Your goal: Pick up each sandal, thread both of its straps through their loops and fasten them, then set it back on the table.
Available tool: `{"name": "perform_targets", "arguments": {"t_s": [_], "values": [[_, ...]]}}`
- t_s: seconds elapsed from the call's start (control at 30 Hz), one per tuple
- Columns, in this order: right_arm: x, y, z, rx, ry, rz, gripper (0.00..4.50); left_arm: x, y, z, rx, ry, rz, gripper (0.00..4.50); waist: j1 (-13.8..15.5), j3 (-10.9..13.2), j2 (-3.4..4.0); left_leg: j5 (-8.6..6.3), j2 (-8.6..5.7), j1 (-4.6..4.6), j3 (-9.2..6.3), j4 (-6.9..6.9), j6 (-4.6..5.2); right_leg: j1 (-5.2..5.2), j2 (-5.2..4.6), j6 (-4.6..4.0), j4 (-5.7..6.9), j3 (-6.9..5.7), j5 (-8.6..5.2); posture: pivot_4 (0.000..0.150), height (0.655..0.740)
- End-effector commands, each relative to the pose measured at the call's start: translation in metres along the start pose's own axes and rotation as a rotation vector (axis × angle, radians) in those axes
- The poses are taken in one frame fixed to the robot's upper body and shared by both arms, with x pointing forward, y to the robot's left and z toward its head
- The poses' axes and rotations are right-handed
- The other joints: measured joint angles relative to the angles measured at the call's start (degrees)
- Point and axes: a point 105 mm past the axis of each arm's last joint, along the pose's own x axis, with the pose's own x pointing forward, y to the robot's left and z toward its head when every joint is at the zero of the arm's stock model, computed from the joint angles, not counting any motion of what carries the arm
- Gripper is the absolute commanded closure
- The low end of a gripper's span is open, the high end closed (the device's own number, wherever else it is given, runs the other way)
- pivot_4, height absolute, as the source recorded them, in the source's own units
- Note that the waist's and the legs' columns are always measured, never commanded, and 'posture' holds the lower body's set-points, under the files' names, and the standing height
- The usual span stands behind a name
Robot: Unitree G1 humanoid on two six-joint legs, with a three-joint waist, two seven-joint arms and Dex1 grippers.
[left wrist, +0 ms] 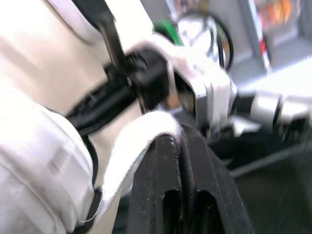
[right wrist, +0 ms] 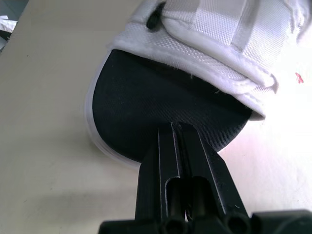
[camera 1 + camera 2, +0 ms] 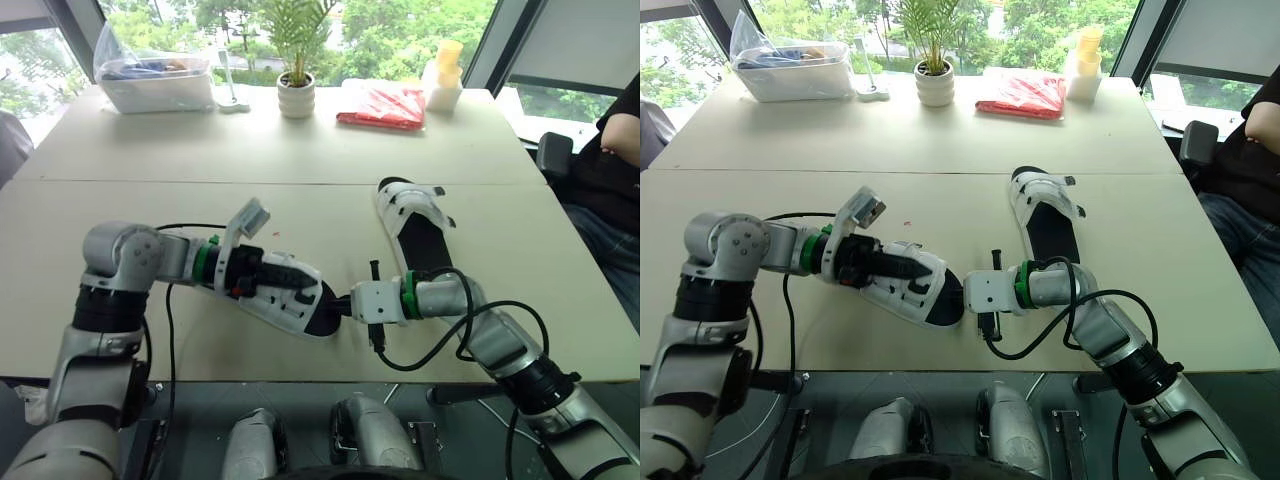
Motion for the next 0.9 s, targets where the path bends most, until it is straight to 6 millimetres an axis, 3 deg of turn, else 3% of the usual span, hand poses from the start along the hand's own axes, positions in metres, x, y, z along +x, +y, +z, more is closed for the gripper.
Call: {"name": "perform_targets", "arguments": {"t_s": [0.03,0.13,0.2,0.33,0.43,0.57,0.73,0.9], "values": [[0.012,0.036,-0.035,0.108,0.121,0.128,4.5,-0.014,-0.017,0.025,0.037,-0.098,-0.041,2.75,-0.13,-0.01,0.0,0.0,0.0,0.0,0.0,0.0,0.0,0.0,0.0,0.0,0.0,0.0,0.0,0.15,0.7241],[0.012,0.036,-0.035,0.109,0.121,0.127,4.5,-0.016,-0.02,0.023,0.071,-0.089,-0.031,1.22,-0.15,-0.02,0.03,0.0,-0.01,0.11,-0.01,-0.08,-0.02,0.04,-0.01,0.0,0.01,0.01,0.0,0.15,0.7241],[0.012,0.036,-0.035,0.109,0.122,0.126,4.5,-0.02,-0.024,0.025,0.253,-0.078,0.005,0.28,-0.19,-0.01,0.03,0.01,-0.02,0.12,-0.05,-0.08,-0.04,0.07,-0.01,0.0,0.02,0.01,0.0,0.15,0.7241],[0.011,0.036,-0.035,0.111,0.123,0.124,4.5,-0.022,-0.026,0.03,0.736,0.093,0.061,0.28,0.01,-0.01,0.05,0.02,-0.04,0.12,-0.08,-0.09,-0.1,0.05,-0.03,-0.02,0.03,0.0,0.0,0.15,0.7241],[0.011,0.037,-0.036,0.11,0.125,0.125,4.5,-0.019,-0.024,0.023,0.86,0.233,0.022,0.28,0.02,-0.02,0.07,0.02,-0.13,0.13,-0.08,-0.1,-0.1,0.08,-0.13,-0.03,0.02,0.0,-0.01,0.15,0.7241],[0.011,0.037,-0.035,0.101,0.129,0.128,4.5,-0.018,-0.026,0.0,1.183,0.536,-0.067,0.28,-0.18,-0.01,0.09,0.02,-0.13,0.03,-0.08,-0.14,-0.08,-0.03,-0.12,-0.03,0.02,0.0,-0.01,0.15,0.7241],[0.011,0.039,-0.035,0.104,0.13,0.128,4.5,-0.019,-0.025,-0.009,1.345,0.625,-0.133,0.28,-0.05,-0.01,0.08,0.01,-0.13,0.02,-0.09,-0.12,-0.05,-0.03,-0.12,-0.03,0.01,0.0,-0.01,0.15,0.7241],[0.009,0.04,-0.035,0.105,0.135,0.131,4.5,-0.041,-0.004,-0.027,1.78,0.902,-0.228,0.28,-0.02,0.0,0.15,0.0,-0.14,0.02,-0.09,-0.16,-0.02,-0.04,-0.11,-0.02,0.0,0.0,-0.02,0.15,0.7241]]}}
